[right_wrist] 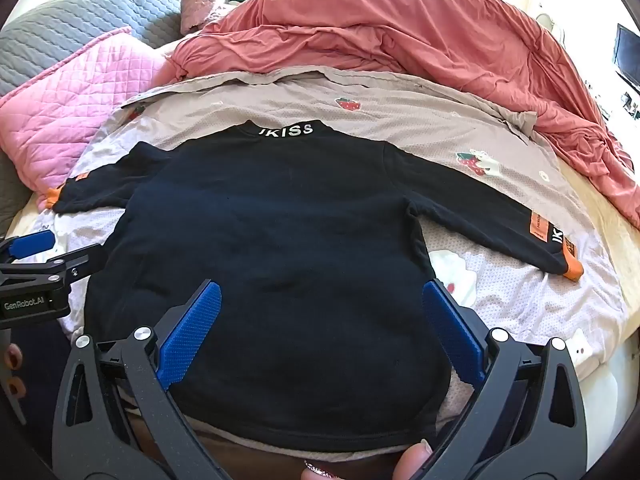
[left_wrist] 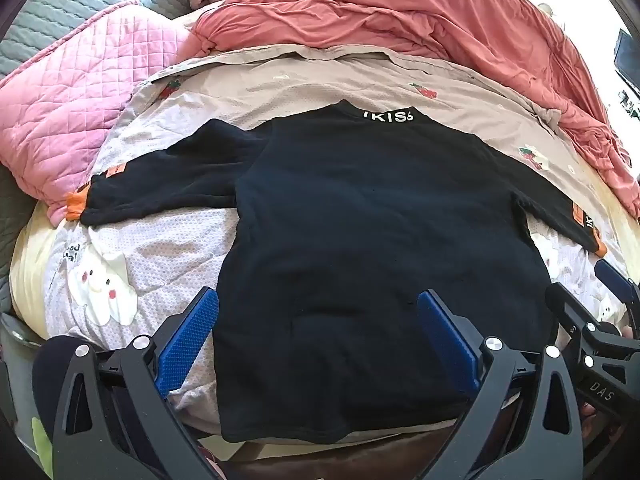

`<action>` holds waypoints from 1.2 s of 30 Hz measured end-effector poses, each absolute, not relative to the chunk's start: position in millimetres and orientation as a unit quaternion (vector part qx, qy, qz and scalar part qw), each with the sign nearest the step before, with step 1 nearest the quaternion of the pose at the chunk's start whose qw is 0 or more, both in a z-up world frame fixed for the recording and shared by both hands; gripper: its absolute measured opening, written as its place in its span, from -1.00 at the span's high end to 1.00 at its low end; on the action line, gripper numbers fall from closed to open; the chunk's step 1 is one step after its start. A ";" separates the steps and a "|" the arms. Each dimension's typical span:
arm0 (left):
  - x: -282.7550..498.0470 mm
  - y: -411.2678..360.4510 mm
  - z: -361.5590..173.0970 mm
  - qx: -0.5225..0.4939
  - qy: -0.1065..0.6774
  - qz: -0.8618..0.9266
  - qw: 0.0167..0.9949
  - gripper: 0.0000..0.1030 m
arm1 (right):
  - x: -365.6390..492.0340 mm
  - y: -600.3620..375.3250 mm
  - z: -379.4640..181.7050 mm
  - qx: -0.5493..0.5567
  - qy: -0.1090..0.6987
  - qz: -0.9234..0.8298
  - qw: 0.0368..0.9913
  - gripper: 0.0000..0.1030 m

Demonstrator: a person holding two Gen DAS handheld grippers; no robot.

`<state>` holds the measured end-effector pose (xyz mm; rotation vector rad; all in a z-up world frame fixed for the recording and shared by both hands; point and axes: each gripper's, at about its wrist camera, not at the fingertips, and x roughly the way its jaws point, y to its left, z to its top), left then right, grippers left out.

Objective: Fold small clothes

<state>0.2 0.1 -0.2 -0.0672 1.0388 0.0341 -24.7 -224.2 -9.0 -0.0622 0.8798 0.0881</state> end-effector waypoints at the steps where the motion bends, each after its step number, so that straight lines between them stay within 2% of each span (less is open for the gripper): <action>1: 0.1 0.1 -0.1 -0.031 0.496 0.017 0.868 -0.92 | -24.5 -224.2 -9.2 -0.030 0.426 0.043 0.903 -0.84; 36: 0.9 4.0 -9.1 -0.023 0.499 0.026 0.866 -0.92 | -24.1 -221.9 -8.6 -0.028 0.427 0.043 0.903 -0.84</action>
